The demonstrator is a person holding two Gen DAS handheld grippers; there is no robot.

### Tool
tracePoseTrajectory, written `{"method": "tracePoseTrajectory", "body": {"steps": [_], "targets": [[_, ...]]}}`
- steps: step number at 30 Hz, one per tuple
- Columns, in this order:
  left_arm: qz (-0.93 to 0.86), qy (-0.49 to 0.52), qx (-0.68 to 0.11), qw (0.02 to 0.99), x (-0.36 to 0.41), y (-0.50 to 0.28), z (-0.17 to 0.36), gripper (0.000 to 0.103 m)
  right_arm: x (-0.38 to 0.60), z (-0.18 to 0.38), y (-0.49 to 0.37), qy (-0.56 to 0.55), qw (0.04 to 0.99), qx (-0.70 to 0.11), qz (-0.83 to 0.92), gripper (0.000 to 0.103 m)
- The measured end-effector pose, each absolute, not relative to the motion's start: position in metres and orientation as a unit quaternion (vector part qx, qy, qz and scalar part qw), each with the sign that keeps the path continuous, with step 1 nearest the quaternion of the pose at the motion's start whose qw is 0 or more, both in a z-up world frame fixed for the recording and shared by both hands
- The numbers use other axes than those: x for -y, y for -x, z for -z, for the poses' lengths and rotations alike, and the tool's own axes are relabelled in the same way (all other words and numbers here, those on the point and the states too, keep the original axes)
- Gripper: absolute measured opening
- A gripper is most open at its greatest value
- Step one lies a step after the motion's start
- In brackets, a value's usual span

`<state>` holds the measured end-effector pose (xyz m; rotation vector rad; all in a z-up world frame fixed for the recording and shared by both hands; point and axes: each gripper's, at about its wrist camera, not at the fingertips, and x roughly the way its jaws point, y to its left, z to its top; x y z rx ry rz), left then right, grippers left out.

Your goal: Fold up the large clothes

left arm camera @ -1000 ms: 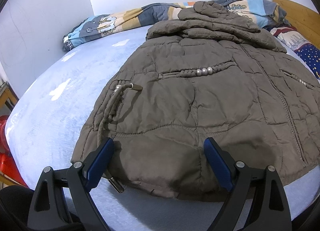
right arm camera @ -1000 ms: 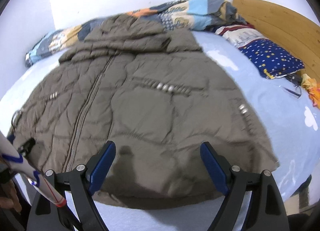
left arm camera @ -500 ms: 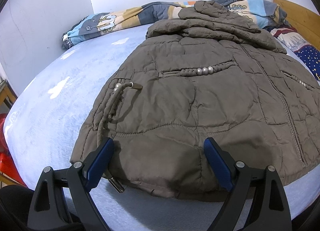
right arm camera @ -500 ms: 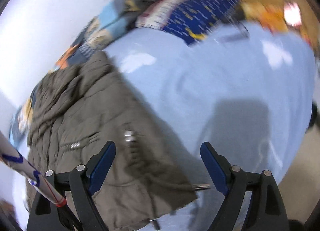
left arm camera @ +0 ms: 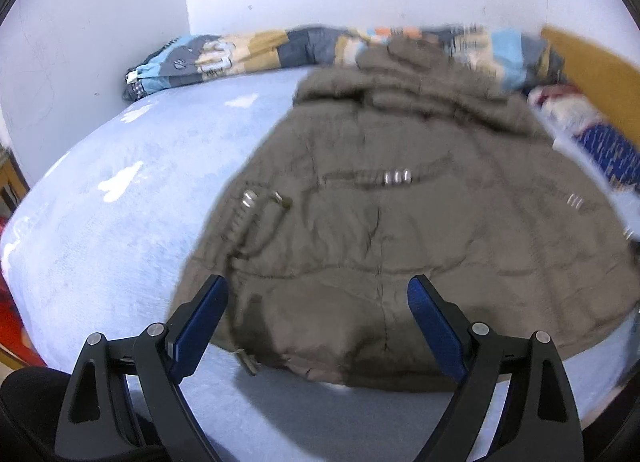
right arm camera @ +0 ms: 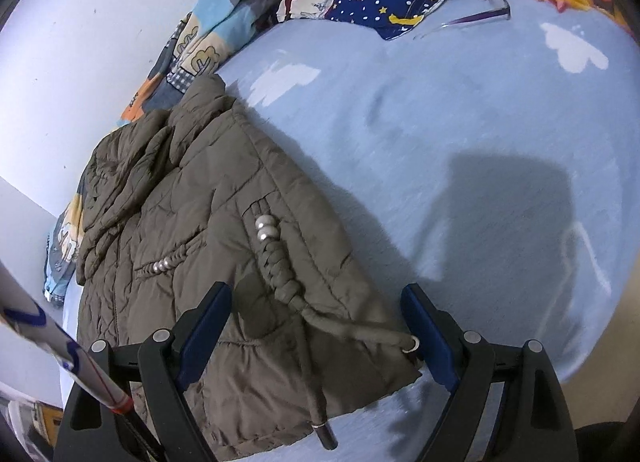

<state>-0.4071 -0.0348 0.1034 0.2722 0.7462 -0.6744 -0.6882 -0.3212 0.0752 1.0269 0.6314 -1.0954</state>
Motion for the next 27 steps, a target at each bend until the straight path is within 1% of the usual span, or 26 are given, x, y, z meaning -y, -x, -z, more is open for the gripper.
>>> {"method": "tracePoseTrajectory", "body": {"steps": [4, 7, 8, 10, 13, 18, 23, 25, 27], "targets": [[0.291, -0.064, -0.387, 0.873, -0.002, 0.376, -0.106, 0.091, 0.321, -0.075, 0.691, -0.460, 0.686, -0.282, 0.488, 0.090], [0.244, -0.010, -0.431, 0.869, -0.036, 0.343, -0.091, 0.090, 0.320, -0.075, 0.694, -0.464, 0.684, -0.278, 0.489, 0.090], [0.235, 0.014, -0.448, 0.863, -0.047, 0.335, -0.086, 0.088, 0.320, -0.074, 0.695, -0.468, 0.683, -0.275, 0.489, 0.090], [0.219, 0.070, -0.484, 0.844, -0.066, 0.319, -0.074, 0.087, 0.319, -0.074, 0.695, -0.474, 0.681, -0.270, 0.489, 0.090], [0.226, 0.131, -0.508, 0.821, -0.078, 0.310, -0.064, 0.084, 0.319, -0.074, 0.693, -0.474, 0.679, -0.271, 0.491, 0.090], [0.274, 0.136, -0.504, 0.808, -0.060, 0.319, -0.064, 0.084, 0.320, -0.073, 0.694, -0.478, 0.679, -0.266, 0.490, 0.090], [0.318, 0.100, -0.506, 0.796, -0.025, 0.336, -0.062, 0.084, 0.323, -0.067, 0.706, -0.513, 0.678, -0.236, 0.472, 0.090], [0.325, 0.094, -0.506, 0.794, -0.016, 0.338, -0.060, 0.084, 0.324, -0.065, 0.711, -0.527, 0.679, -0.221, 0.462, 0.085], [0.332, 0.089, -0.502, 0.793, -0.007, 0.341, -0.060, 0.084, 0.324, -0.063, 0.714, -0.536, 0.680, -0.213, 0.453, 0.076]]}}
